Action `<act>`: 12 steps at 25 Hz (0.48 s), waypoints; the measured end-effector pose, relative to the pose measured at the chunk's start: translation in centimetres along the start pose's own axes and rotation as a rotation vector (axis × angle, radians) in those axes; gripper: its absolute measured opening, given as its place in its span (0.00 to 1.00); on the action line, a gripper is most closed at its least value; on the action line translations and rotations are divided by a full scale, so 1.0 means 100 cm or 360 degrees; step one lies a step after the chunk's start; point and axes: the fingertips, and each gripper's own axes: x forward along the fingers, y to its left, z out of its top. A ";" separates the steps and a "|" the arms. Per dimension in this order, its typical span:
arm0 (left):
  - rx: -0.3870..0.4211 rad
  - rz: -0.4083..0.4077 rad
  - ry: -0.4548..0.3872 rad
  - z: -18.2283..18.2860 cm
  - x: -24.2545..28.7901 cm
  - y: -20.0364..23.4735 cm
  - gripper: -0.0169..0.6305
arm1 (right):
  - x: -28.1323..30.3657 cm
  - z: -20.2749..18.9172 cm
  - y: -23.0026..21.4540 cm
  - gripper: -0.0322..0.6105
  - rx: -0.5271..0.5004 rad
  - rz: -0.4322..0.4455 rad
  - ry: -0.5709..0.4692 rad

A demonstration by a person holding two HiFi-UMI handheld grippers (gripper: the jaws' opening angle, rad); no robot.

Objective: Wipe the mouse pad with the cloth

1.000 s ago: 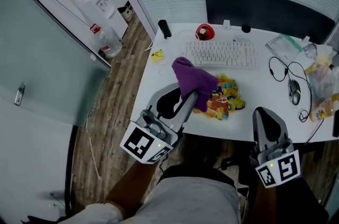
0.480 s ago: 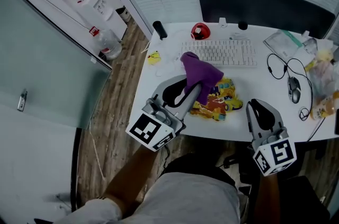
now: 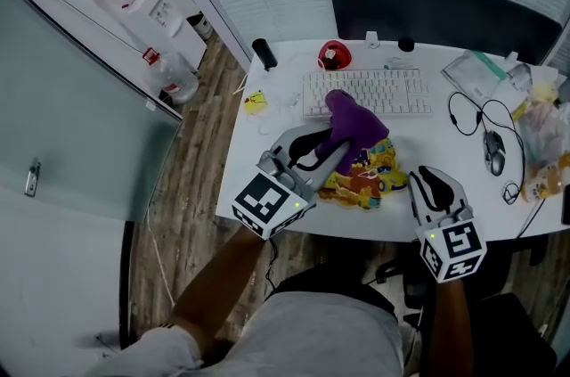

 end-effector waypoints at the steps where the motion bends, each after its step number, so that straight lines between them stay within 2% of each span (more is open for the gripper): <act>1: 0.0009 -0.0022 0.0030 -0.004 0.003 0.001 0.15 | 0.003 -0.004 0.000 0.14 0.0001 0.0001 0.0029; 3: 0.0042 -0.0068 0.0094 -0.011 0.009 0.002 0.15 | 0.009 -0.012 -0.001 0.20 0.0002 -0.0004 0.0084; 12: 0.0188 -0.0281 0.0417 -0.052 0.036 0.003 0.15 | 0.034 -0.054 -0.015 0.33 -0.0012 -0.0052 0.0394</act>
